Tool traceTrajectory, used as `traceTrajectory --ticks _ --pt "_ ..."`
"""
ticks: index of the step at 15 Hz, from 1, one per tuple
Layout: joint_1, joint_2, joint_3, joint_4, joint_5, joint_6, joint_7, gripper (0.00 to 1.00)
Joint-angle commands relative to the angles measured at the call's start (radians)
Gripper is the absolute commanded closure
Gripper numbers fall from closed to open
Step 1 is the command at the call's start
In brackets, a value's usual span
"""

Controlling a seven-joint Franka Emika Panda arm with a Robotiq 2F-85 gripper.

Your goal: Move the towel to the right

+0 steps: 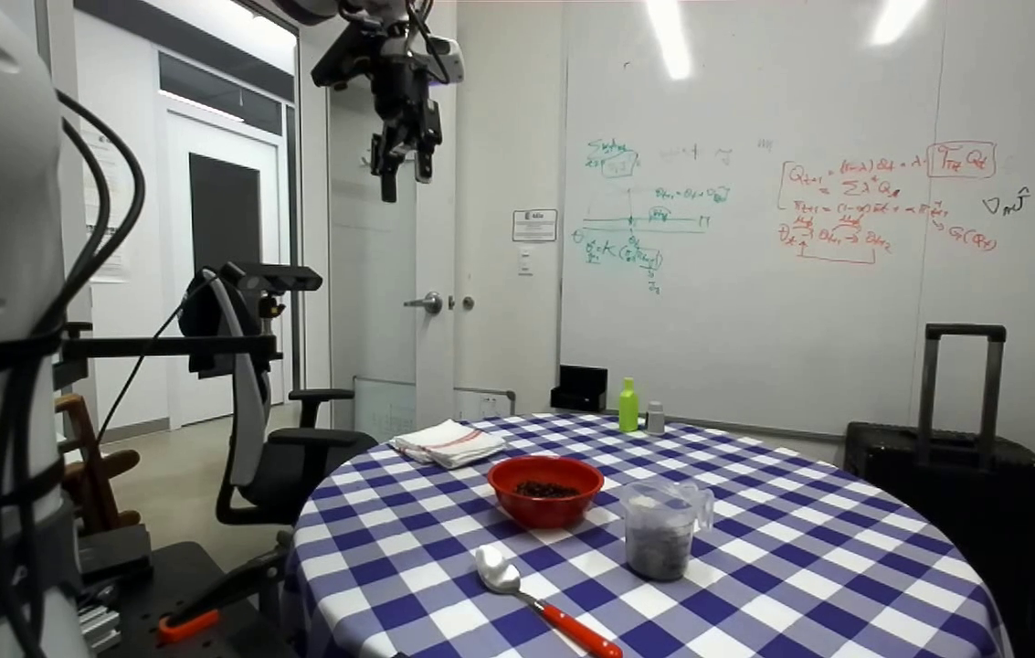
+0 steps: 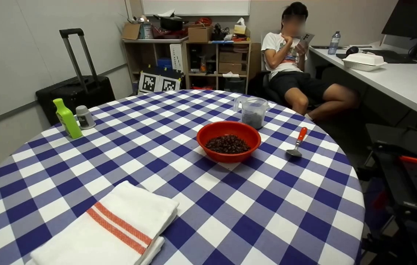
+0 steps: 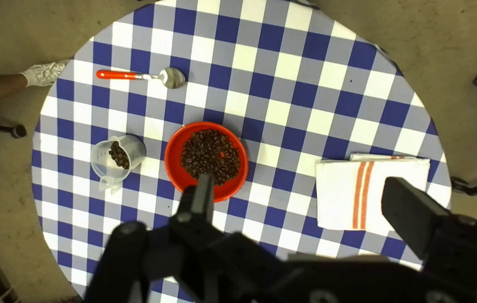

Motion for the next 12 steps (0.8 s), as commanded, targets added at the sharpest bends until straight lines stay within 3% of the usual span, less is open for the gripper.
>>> traceTrajectory --ticks 1,12 --pt "0.035 0.136 -0.023 0.138 -0.054 -0.034 0.048 0.0" --pt "0.137 0.44 -0.117 0.33 -0.093 0.025 0.01 0.0"
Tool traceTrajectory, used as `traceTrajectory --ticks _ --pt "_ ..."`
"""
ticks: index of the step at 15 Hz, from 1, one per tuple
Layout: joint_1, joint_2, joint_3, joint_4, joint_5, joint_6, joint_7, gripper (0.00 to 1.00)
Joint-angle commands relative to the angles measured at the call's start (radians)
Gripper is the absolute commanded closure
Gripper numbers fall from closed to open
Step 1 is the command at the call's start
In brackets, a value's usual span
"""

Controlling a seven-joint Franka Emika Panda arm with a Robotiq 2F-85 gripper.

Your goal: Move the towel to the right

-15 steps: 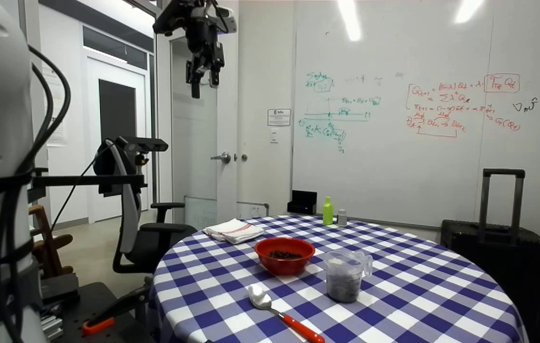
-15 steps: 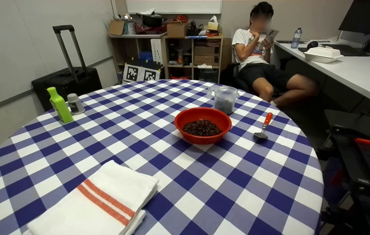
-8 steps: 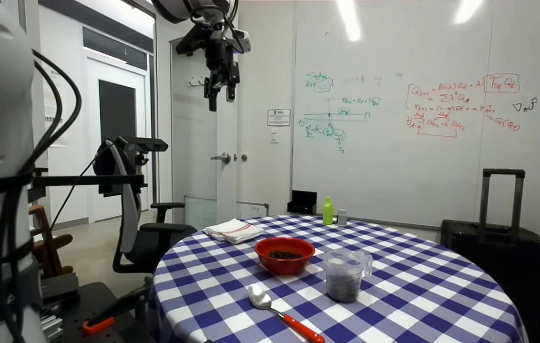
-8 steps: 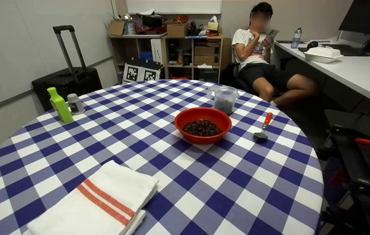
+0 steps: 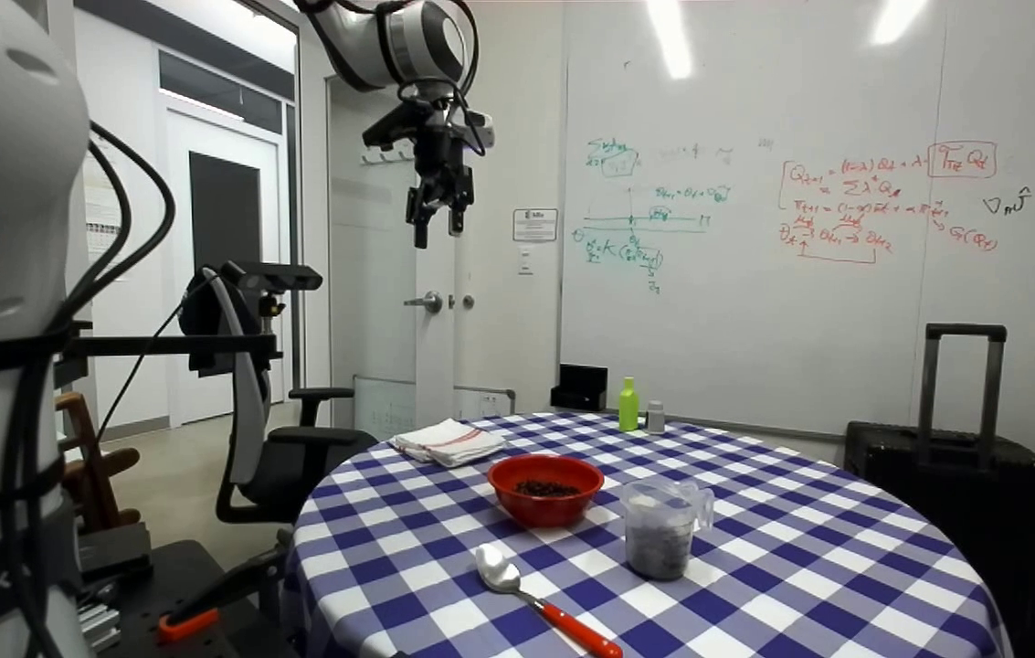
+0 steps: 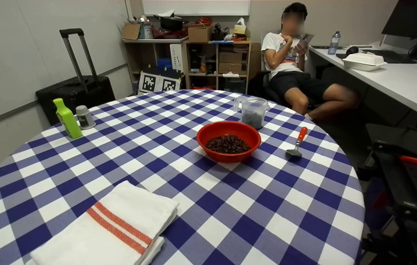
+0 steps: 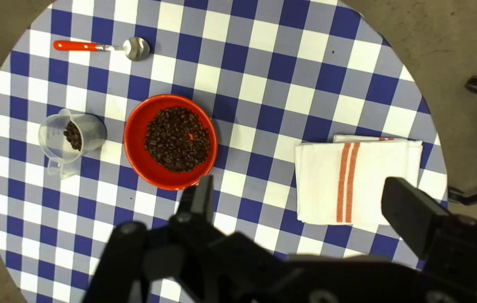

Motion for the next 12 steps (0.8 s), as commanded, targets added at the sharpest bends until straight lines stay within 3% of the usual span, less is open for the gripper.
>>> traceTrajectory --ticks 1,8,12 --pt "0.044 0.131 -0.054 0.111 -0.038 0.016 -0.028 0.0" --pt "0.084 0.325 -0.123 0.267 -0.016 0.086 -0.083 0.0" --pt "0.086 0.378 -0.149 0.25 0.007 0.121 -0.1 0.0"
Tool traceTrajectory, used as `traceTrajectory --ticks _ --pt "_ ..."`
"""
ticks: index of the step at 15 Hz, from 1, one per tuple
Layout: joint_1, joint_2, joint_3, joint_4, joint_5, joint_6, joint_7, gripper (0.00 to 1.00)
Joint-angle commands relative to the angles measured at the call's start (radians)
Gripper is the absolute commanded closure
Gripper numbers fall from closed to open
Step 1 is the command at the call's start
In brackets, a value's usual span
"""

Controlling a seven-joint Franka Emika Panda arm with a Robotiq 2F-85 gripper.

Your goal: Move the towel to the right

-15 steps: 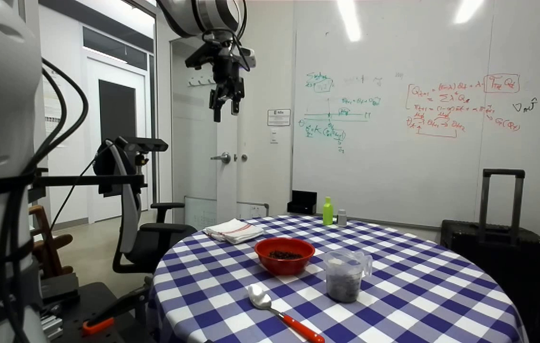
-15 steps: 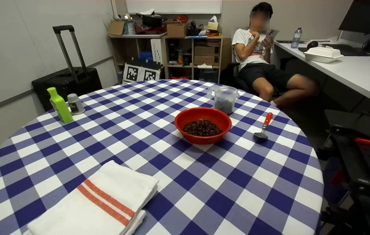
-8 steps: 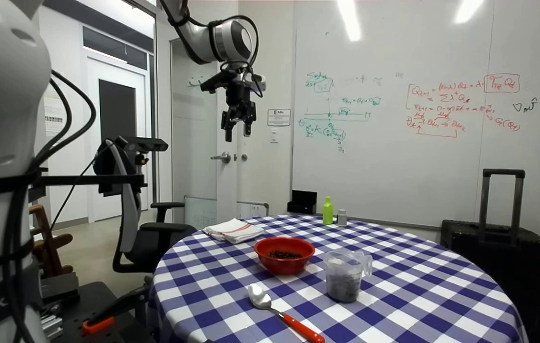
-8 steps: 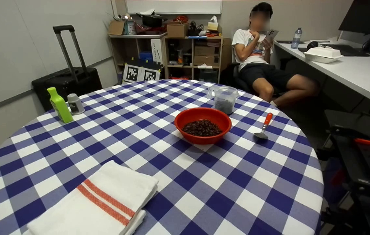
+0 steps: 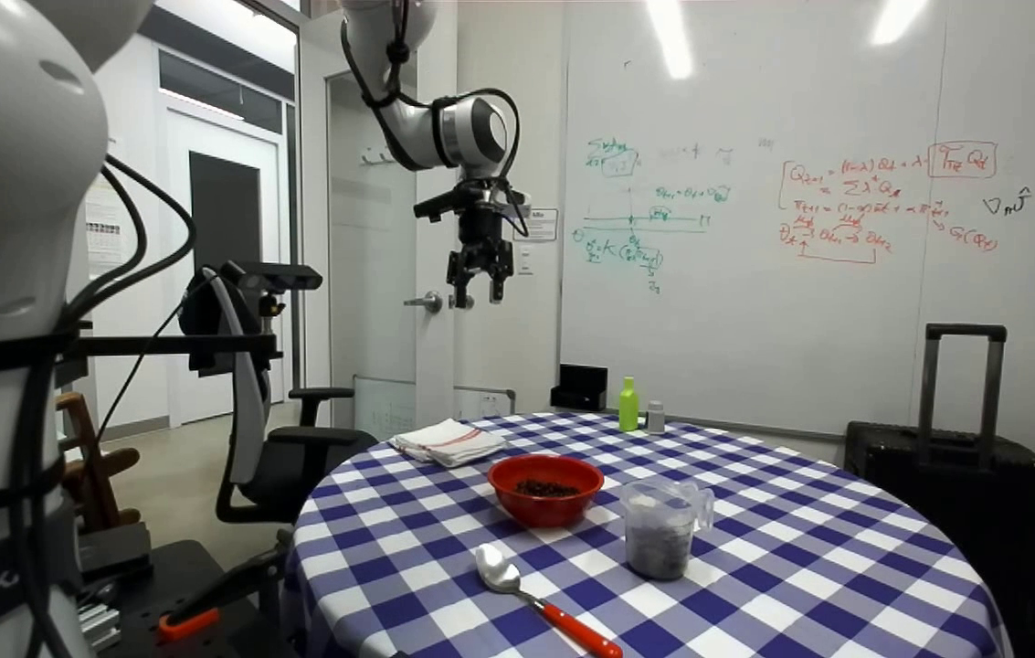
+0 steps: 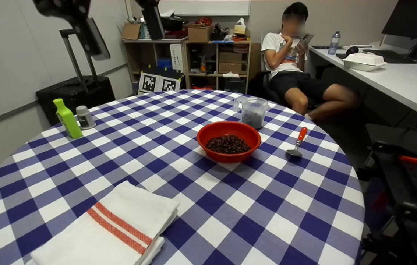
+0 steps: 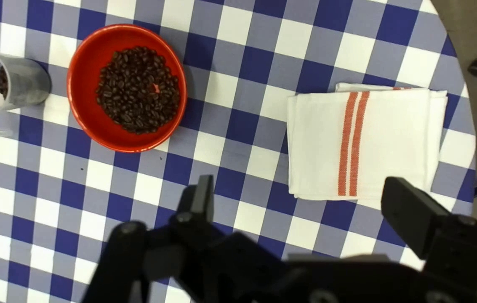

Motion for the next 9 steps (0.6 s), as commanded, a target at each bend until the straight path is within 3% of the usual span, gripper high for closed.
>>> traceTrajectory --ticks 1,9 --pt "0.016 0.069 -0.036 0.033 0.031 0.022 -0.041 0.0" --pt "0.015 0.247 -0.053 0.133 0.08 0.03 -0.11 0.0"
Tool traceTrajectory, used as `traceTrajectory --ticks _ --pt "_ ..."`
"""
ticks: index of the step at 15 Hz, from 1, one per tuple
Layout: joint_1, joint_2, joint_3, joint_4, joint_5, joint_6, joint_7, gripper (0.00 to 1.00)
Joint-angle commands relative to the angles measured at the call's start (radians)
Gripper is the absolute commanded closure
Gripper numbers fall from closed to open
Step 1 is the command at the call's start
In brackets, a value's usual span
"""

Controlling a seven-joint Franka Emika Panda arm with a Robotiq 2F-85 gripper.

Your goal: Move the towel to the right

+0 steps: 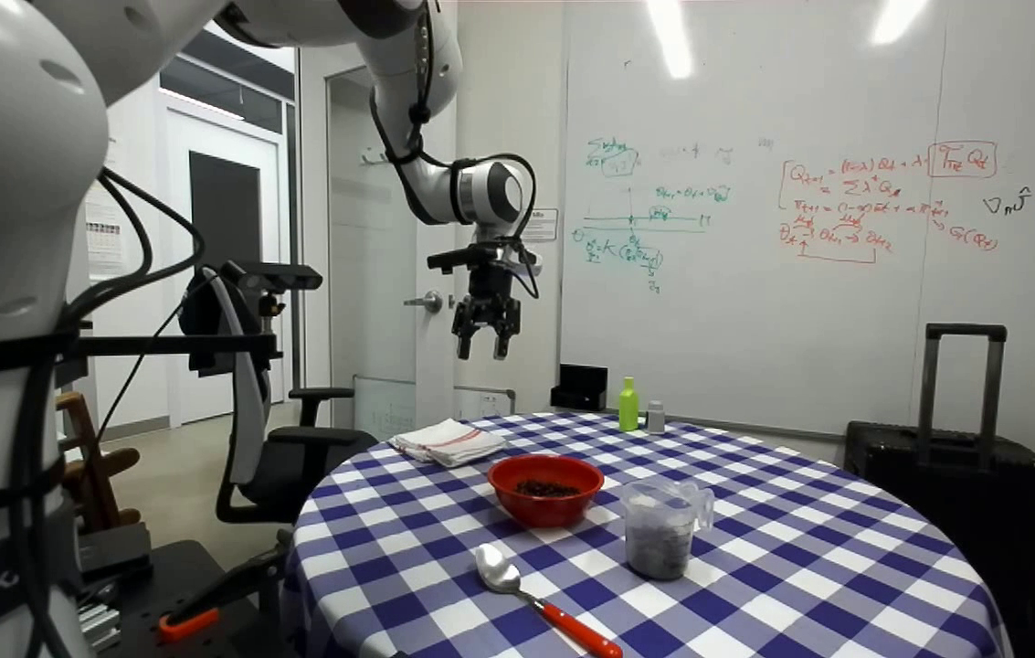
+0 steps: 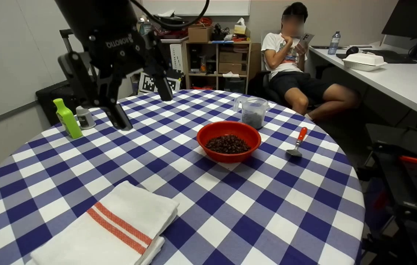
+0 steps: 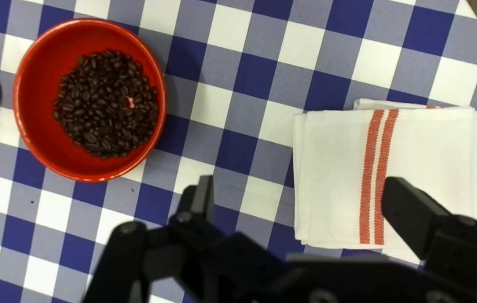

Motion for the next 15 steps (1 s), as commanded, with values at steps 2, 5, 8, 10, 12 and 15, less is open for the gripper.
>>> traceTrajectory --ticks 2,5,8,10,12,15 --pt "0.012 0.13 -0.018 0.148 0.045 -0.033 -0.075 0.0" --pt "0.005 0.207 -0.017 0.239 0.077 -0.068 -0.111 0.0" --pt "0.008 0.291 -0.02 0.344 0.106 -0.112 -0.122 0.0" --pt "0.011 0.344 -0.022 0.417 0.12 -0.147 -0.117 0.0" --pt "0.013 0.393 -0.025 0.488 0.128 -0.179 -0.112 0.0" --pt "0.015 0.461 -0.028 0.593 0.133 -0.227 -0.108 0.0"
